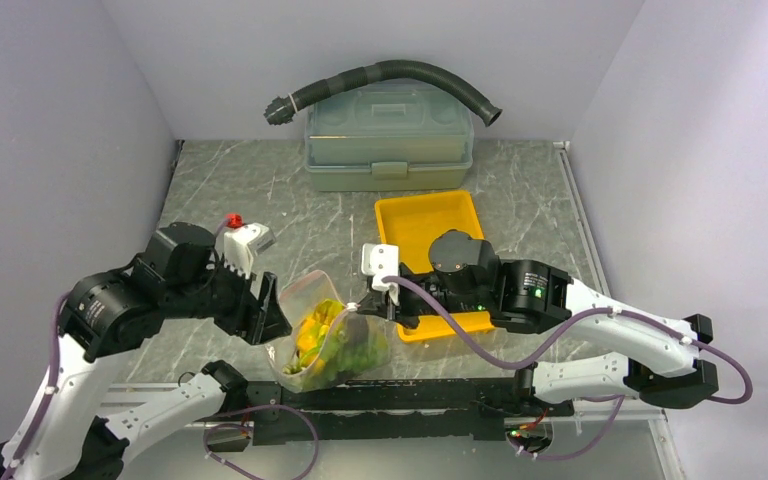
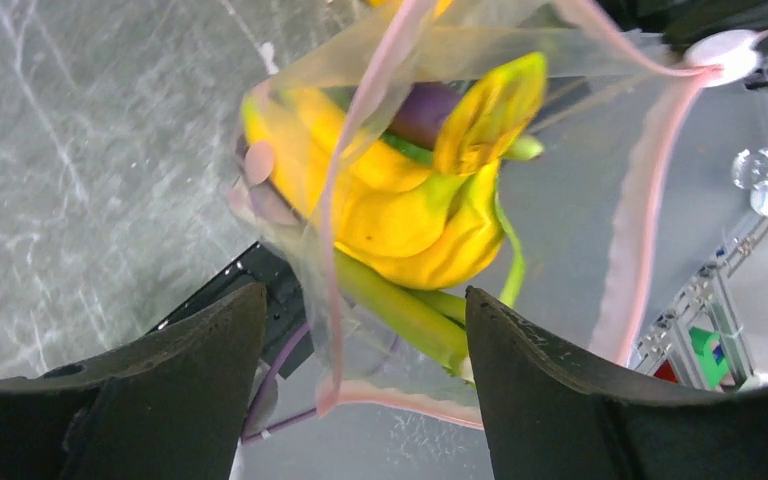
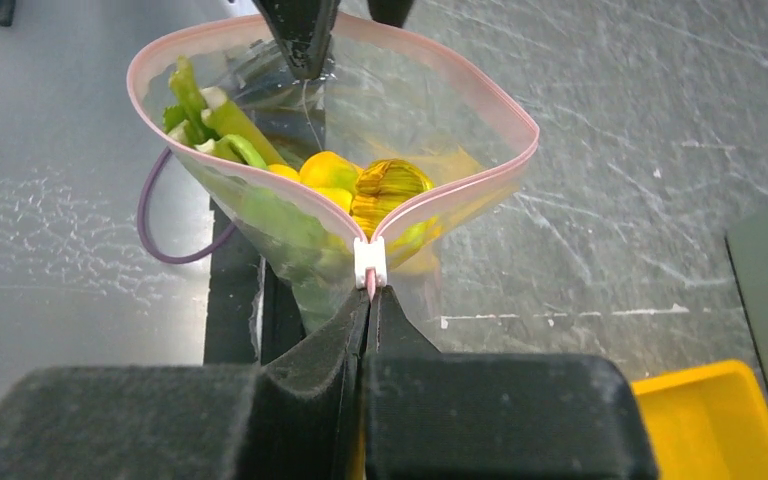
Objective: Place the food in the zip-top bag and seal the zipper
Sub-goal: Zip the zipper food storage bag at the center of the board.
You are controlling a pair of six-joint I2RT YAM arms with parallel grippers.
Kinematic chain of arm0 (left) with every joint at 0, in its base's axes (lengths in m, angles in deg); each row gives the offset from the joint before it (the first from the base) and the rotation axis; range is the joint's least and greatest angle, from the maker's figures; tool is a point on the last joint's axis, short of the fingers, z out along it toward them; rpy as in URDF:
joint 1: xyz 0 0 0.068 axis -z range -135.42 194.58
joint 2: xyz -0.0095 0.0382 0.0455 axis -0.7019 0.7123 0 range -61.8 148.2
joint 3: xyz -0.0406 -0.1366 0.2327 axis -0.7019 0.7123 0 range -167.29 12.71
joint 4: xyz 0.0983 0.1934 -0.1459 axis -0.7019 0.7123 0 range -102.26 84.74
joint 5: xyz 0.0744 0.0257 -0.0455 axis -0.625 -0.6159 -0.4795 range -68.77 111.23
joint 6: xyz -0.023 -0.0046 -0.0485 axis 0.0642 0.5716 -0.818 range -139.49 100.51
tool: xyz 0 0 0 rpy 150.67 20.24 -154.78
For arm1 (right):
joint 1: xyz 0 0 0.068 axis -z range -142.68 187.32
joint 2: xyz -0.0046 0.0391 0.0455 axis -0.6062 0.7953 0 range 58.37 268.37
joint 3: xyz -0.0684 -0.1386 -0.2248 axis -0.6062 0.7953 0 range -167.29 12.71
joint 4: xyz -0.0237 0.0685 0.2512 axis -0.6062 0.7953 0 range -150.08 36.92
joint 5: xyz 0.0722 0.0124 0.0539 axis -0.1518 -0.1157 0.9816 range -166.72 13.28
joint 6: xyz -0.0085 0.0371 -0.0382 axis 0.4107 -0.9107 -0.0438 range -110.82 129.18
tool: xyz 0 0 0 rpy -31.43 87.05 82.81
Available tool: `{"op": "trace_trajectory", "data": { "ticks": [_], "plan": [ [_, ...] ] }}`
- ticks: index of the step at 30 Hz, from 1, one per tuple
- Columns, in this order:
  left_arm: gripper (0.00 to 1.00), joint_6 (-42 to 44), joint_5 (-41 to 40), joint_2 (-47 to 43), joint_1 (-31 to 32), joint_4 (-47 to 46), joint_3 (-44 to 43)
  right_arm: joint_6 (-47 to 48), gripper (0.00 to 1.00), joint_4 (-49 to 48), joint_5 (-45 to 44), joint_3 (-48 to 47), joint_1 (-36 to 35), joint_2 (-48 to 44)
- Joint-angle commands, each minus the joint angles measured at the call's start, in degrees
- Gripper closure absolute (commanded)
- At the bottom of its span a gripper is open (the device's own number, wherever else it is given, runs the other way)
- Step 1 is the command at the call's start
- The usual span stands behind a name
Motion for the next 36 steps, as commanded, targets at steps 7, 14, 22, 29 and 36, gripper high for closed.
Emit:
{"op": "trace_trajectory", "data": {
  "ticks": [7, 14, 22, 29, 36],
  "plan": [
    [0.34, -4.64, -12.49, 1.94, 0.16, 6.14, 3.52, -6.38, 1.00, -3.21, -3.41, -0.32, 0.00, -2.83],
    [0.80, -3.93, -11.14, 4.60, 0.23, 5.65, 1.62, -8.15, 1.00, -4.36, -7.14, 0.88, -0.05, -3.70],
    [1.00, -4.60, -18.69, 11.92, 1.37, 9.83, -17.87, -8.78, 1.00, -5.78, -18.75, -2.05, 0.00, -4.52],
    [1.00, -6.07, -20.14, 13.12, 1.37, 8.25, -25.97, -9.22, 1.00, -10.30, -26.64, 2.70, 0.22, -5.60],
    [1.00, -8.53, -24.97, 10.44, 1.37, 5.47, -11.06, -10.05, 1.00, -13.91, -25.71, 8.75, 1.36, -5.75]
  ]
}}
